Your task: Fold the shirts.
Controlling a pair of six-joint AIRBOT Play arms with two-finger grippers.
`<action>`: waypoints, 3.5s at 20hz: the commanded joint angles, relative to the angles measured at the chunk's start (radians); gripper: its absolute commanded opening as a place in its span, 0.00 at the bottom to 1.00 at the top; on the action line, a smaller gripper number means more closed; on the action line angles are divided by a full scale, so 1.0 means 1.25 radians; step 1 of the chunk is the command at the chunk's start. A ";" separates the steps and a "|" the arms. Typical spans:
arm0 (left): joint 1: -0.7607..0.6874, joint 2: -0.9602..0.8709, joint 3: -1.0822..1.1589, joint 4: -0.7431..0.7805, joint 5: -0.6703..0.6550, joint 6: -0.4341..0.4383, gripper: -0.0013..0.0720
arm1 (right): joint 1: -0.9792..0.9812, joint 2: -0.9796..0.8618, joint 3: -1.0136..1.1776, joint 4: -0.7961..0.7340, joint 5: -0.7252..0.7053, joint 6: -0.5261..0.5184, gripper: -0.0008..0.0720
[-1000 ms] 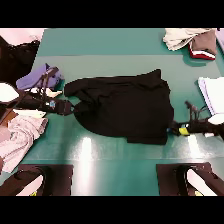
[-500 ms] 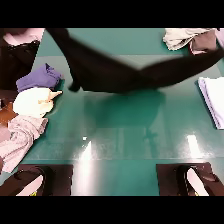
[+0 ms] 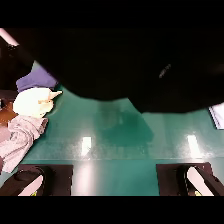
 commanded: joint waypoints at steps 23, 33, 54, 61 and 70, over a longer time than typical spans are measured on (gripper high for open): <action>0.072 -0.299 -0.714 0.124 0.114 -0.081 0.76 | 0.312 -0.490 -0.371 -0.146 -0.131 0.044 0.78; 0.221 -0.210 -0.923 0.068 -0.258 0.079 0.76 | 0.244 -0.409 -0.266 -0.148 0.149 0.005 0.54; 0.010 -0.069 -1.319 -0.025 -0.161 0.093 0.76 | 0.327 -0.368 -0.266 -0.148 0.186 0.009 0.54; 0.010 -0.069 -1.319 -0.027 -0.162 0.083 0.05 | 0.327 -0.369 -0.266 -0.148 0.197 0.009 0.54; 0.013 -0.068 -1.076 0.220 -0.237 0.007 0.04 | 0.206 -0.256 -0.538 -0.152 0.251 -0.019 0.54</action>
